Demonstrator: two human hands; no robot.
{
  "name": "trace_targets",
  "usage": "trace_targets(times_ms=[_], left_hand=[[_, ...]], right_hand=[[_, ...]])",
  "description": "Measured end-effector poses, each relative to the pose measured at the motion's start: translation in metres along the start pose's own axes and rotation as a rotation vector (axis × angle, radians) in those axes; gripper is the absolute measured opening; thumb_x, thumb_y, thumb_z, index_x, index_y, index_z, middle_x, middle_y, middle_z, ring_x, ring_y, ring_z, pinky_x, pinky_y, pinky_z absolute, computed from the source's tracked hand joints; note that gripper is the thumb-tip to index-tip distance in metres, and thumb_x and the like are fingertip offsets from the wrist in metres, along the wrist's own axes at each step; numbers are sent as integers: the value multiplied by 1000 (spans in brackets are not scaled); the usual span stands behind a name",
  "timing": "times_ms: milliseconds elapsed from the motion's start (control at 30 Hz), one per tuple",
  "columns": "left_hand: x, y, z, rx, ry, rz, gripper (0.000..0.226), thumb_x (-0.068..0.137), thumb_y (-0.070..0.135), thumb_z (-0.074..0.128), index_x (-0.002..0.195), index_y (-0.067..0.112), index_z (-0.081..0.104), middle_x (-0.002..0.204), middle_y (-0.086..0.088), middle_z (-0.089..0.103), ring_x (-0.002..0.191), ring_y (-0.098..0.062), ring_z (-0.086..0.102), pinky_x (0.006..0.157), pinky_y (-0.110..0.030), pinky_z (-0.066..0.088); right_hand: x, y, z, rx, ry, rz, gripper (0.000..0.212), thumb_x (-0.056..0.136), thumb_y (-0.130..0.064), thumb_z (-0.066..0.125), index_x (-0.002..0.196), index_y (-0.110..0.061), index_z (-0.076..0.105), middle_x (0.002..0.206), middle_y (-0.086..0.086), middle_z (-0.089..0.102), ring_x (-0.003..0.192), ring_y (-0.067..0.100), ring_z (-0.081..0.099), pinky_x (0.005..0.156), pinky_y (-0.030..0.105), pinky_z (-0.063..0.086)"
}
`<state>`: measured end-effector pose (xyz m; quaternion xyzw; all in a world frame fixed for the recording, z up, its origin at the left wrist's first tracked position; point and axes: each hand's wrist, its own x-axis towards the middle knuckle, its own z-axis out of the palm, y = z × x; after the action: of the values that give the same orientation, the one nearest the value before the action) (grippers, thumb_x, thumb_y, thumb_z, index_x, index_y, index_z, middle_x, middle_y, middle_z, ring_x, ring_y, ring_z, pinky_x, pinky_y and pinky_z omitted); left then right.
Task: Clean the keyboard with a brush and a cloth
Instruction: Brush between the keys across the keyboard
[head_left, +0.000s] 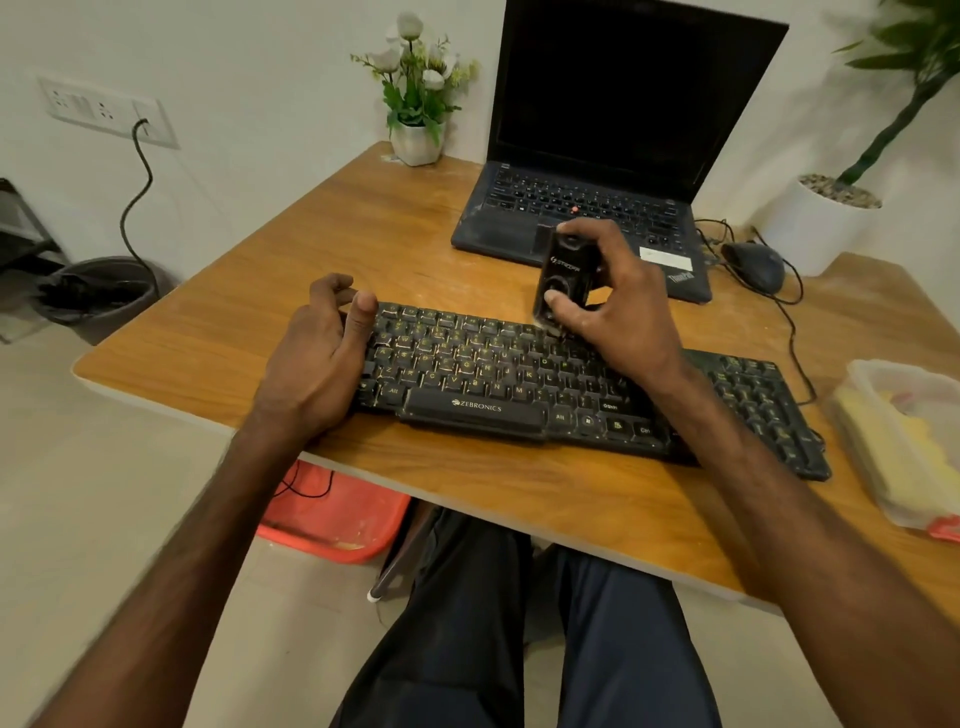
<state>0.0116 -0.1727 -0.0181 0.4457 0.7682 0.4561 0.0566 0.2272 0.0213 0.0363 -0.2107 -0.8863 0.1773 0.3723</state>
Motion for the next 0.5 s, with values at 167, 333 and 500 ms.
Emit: trace_targets(times_ms=[167, 333, 500], left_hand=[[2, -4, 2, 5, -6, -1, 109, 78, 93, 5, 147, 12, 33, 135, -11, 57, 116, -19, 53, 94, -37, 40], [2, -6, 2, 17, -6, 11, 107, 81, 91, 6, 147, 12, 33, 136, -13, 56, 121, -24, 53, 98, -41, 41], [2, -3, 2, 18, 1, 17, 109, 80, 91, 6, 147, 10, 33, 137, -13, 56, 113, -15, 49, 94, -36, 39]], right_hand=[[-28, -27, 9, 104, -124, -105, 60, 82, -16, 78, 133, -16, 48, 127, -1, 56, 105, 12, 63, 74, 19, 59], [-17, -9, 0, 77, -37, -37, 60, 81, -16, 78, 134, -15, 48, 124, -2, 57, 101, 10, 64, 76, 25, 60], [-23, -17, -6, 133, -52, 68, 61, 80, -16, 79, 133, -20, 48, 122, -9, 55, 101, 6, 63, 73, 25, 60]])
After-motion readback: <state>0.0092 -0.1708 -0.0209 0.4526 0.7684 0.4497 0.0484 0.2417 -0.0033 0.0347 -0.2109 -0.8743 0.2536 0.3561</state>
